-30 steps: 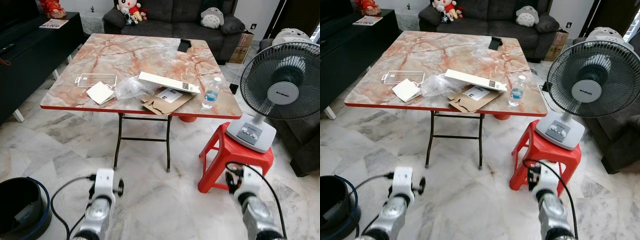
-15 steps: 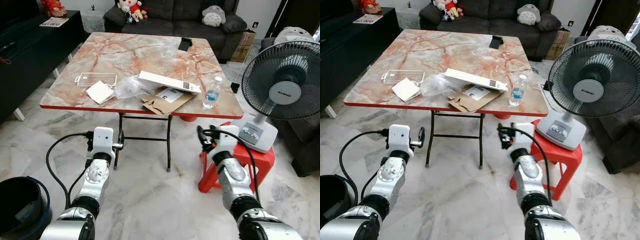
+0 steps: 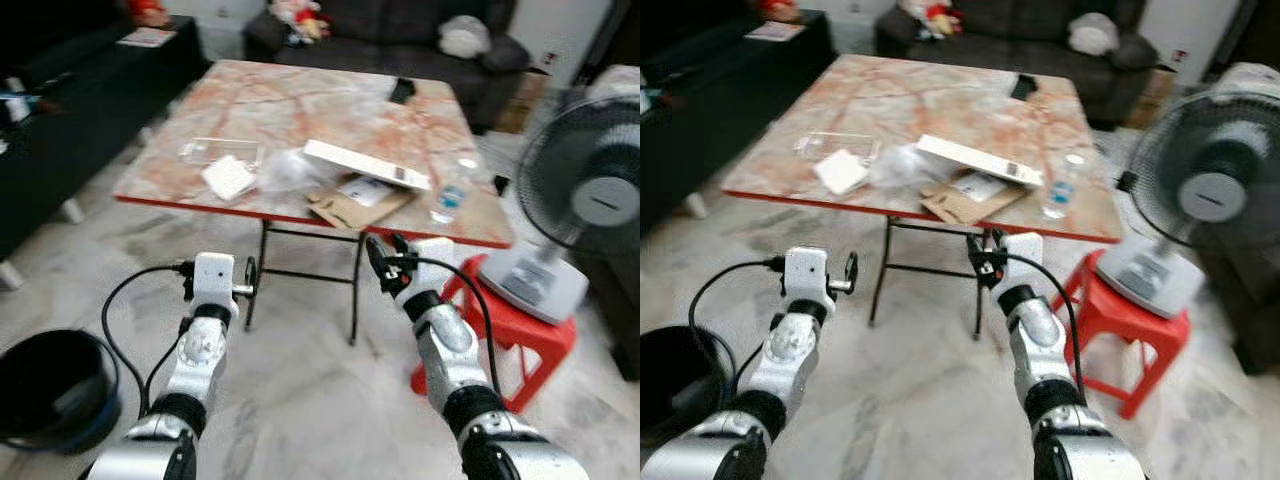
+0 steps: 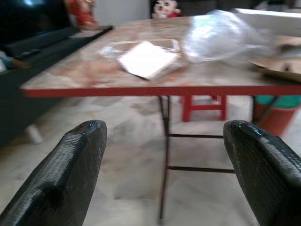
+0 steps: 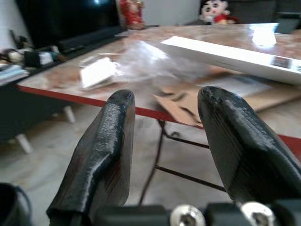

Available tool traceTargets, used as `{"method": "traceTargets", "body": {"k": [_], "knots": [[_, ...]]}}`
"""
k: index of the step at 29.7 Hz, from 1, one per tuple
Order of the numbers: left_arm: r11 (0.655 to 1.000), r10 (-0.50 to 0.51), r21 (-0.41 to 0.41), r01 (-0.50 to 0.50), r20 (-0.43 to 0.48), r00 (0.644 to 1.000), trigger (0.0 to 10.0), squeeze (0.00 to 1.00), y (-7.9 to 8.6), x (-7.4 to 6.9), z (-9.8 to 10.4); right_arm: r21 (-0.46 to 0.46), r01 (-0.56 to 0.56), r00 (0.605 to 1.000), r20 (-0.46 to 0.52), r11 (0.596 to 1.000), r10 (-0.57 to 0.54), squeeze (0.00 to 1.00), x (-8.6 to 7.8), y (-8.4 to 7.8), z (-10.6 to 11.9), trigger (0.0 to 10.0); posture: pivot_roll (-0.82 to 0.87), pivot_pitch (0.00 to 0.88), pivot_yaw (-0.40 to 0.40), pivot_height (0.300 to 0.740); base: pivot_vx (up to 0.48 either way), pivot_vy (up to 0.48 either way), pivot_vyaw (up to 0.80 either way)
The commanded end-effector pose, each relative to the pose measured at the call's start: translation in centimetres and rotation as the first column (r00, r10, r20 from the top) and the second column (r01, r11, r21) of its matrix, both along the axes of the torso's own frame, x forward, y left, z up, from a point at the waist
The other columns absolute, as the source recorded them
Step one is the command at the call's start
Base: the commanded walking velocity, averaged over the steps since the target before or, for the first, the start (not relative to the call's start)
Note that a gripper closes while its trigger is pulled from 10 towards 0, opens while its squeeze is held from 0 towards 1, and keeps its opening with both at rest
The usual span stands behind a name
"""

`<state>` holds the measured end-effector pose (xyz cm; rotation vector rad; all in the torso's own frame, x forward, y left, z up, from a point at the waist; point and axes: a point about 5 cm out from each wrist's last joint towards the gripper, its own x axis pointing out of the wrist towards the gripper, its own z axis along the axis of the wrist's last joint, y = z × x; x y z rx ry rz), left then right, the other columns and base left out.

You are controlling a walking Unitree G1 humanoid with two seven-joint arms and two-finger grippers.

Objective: Picking trash to rubbish bin

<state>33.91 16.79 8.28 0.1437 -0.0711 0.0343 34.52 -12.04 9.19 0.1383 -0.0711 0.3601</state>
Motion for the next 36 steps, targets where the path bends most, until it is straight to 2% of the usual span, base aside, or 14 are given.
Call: {"method": "traceTargets", "body": {"k": [1, 12, 32, 36], "knots": [[1.0, -0.02, -0.007, 0.02, 0.013, 1.0, 10.0, 0.0, -0.6, 0.2, 0.4, 0.004, 0.016, 1.0, 0.017, 1.0, -0.016, 0.0, 0.3, -0.6, 0.6, 10.0, 0.0, 0.0, -0.091, 0.74, 0.33, 0.0, 0.0], [1.0, -0.03, 0.008, 0.03, 0.044, 0.999, 10.0, 0.0, -0.4, 0.8, 1.4, 0.005, 0.016, 1.0, -0.004, 1.0, -0.016, 0.0, 0.5, -0.4, 0.5, 10.0, 0.01, 0.0, -0.087, 0.74, 0.406, 0.0, 0.0], [0.997, -0.061, 0.056, 0.055, 0.105, 0.993, 10.0, 0.0, -0.6, 1.5, 3.1, 0.026, -0.004, 1.0, 0.02, 1.0, 0.004, 0.0, 0.6, 0.4, 1.1, 10.0, 0.01, 0.0, -0.091, 0.74, 0.48, 0.0, 0.0], [0.996, -0.061, 0.066, 0.052, 0.139, 0.988, 10.0, 0.0, -0.6, 1.5, 3.6, 0.028, -0.006, 1.0, 0.023, 1.0, 0.005, 0.0, 0.6, 0.4, 1.2, 10.0, 0.01, 0.001, -0.09, 0.74, 0.429, 0.0, 0.0]]}}
